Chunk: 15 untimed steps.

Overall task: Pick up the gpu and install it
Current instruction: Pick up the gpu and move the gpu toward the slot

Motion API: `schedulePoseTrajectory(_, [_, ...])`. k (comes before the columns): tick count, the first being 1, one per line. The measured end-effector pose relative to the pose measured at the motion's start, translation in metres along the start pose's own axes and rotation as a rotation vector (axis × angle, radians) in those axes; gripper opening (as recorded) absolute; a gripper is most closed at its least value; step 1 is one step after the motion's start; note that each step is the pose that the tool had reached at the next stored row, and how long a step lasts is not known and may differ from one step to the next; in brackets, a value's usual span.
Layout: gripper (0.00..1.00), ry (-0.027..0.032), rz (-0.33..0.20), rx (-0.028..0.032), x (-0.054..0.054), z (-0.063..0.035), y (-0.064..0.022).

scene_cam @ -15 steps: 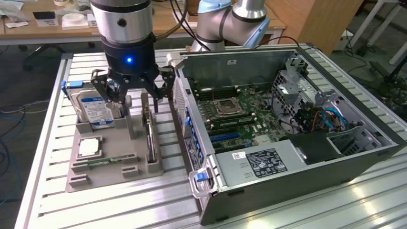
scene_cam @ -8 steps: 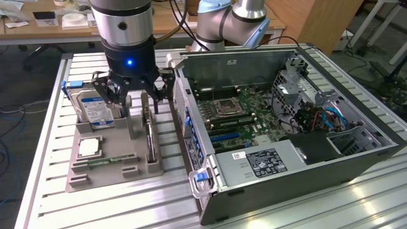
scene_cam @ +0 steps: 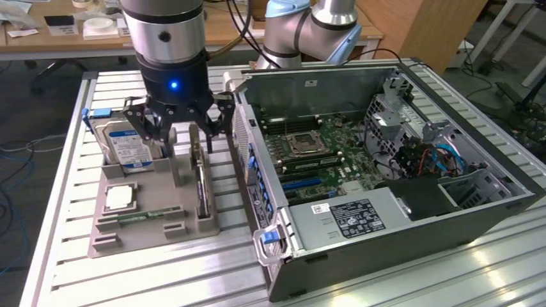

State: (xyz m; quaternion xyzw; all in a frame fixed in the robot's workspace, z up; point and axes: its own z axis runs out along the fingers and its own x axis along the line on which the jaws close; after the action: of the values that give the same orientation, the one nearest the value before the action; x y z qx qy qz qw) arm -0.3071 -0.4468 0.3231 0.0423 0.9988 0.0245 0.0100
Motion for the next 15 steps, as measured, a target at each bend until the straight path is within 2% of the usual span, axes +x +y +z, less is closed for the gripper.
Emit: schedulePoseTrajectory(15, [0.65, 0.0, 0.0, 0.0, 0.0, 0.0211, -0.001])
